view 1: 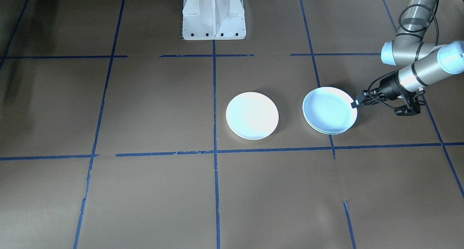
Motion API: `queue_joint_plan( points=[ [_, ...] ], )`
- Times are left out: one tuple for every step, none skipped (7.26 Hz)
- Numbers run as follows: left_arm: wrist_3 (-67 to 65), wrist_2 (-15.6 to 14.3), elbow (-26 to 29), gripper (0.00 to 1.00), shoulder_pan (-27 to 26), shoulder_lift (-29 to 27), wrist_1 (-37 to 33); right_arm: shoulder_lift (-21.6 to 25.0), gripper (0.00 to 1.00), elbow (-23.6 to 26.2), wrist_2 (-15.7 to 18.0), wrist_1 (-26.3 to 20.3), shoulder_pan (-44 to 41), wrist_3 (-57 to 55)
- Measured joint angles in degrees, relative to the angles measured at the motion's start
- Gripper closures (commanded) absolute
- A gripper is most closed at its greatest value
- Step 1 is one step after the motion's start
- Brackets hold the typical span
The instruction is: Stack plate in center
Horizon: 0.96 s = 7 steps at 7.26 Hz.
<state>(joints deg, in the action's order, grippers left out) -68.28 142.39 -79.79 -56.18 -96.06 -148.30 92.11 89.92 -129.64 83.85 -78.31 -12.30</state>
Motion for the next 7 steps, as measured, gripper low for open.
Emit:
queue_joint_plan(
  points=[
    [0.0, 0.0, 0.1, 0.0, 0.0, 0.0, -0.3, 0.0, 0.0, 0.0, 0.0, 0.0, 0.0, 0.0],
    [-0.2, 0.1, 0.0, 0.01, 0.0, 0.0, -0.3, 0.0, 0.0, 0.0, 0.0, 0.0, 0.0, 0.0],
    [-1.1, 0.3, -0.5, 0.01, 0.0, -0.2, -0.3, 0.0, 0.0, 0.0, 0.0, 0.0, 0.0, 0.0],
    [-3.5, 0.5, -1.6, 0.01, 0.2, -0.7, -0.1, 0.0, 0.0, 0.1, 0.0, 0.0, 0.0, 0.0],
    [-7.0, 0.5, -2.7, 0.02, 1.1, -1.8, 0.1, 0.0, 0.0, 0.1, 0.0, 0.0, 0.0, 0.0],
    [-11.5, 0.4, -3.5, 0.02, 2.7, -3.9, 0.5, 0.0, 0.0, 0.1, 0.0, 0.0, 0.0, 0.1],
    [-16.5, 0.3, -4.1, 0.02, 5.2, -6.3, 1.1, 0.0, 0.0, 0.1, 0.0, 0.0, 0.0, 0.0]
  ],
)
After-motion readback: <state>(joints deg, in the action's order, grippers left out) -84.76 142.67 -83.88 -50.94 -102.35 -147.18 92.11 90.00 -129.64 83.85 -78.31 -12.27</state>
